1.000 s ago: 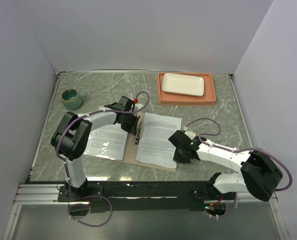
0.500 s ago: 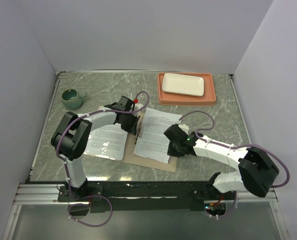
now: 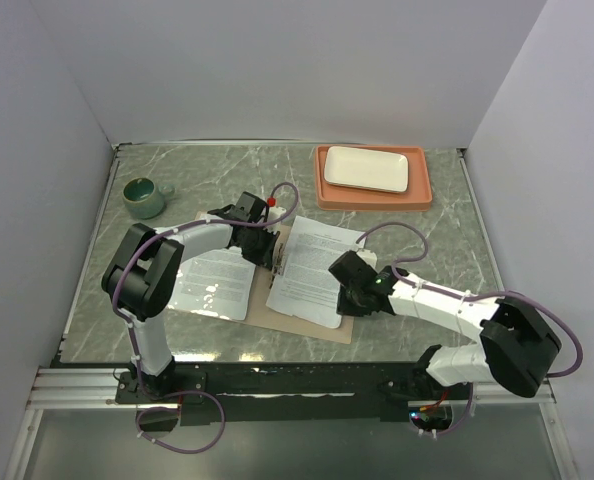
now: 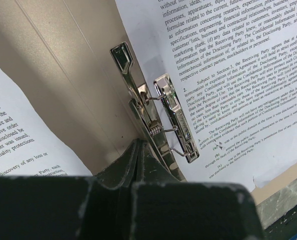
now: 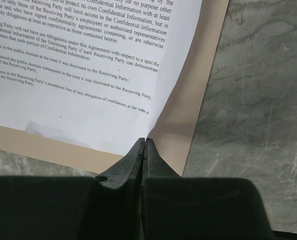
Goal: Put the files into the folder
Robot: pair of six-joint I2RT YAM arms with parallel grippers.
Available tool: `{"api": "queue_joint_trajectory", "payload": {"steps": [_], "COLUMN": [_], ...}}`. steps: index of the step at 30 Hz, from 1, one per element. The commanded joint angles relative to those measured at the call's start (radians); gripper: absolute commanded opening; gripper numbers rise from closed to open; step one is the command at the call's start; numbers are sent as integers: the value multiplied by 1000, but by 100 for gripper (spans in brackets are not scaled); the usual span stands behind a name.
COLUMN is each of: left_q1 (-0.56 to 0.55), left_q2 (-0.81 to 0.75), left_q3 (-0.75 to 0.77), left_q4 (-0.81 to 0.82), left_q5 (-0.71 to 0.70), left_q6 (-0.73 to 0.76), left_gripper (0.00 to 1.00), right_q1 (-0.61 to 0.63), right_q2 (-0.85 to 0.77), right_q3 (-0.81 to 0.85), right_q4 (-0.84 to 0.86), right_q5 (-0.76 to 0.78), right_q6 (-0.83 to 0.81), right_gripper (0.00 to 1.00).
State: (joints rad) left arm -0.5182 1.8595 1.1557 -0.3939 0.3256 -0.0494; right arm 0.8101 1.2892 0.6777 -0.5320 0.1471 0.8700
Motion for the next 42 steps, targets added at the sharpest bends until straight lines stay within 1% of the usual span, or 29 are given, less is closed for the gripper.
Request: {"api": "queue_joint_trajectory", "payload": {"steps": [1, 4, 12, 24, 36, 42], "left_q1": [3, 4, 6, 4, 4, 4], "left_q2": [15, 18, 24, 30, 26, 26], "left_q3": [-33, -31, -17, -8, -5, -8], "left_q4": [-46, -48, -54, -60, -65, -65], "left_q5": [-30, -33, -30, -30, -22, -23], "left_q6": [-3, -4, -7, -4, -6, -4], "left_gripper": [1, 1, 1, 1, 1, 1], "right_q1": [8, 8, 8, 9, 12, 38], "right_q2": [-36, -44, -44, -71, -28, 4], "right_q3": [-15, -20, -29, -29, 17, 39], "right_q4": [-23, -43, -53, -97, -83, -72], "right_q5": [2, 5, -44, -52, -81, -81], "right_q6": [-60, -87, -135, -187, -200, -218], "right_gripper": [0, 0, 0, 0, 0, 0]}}
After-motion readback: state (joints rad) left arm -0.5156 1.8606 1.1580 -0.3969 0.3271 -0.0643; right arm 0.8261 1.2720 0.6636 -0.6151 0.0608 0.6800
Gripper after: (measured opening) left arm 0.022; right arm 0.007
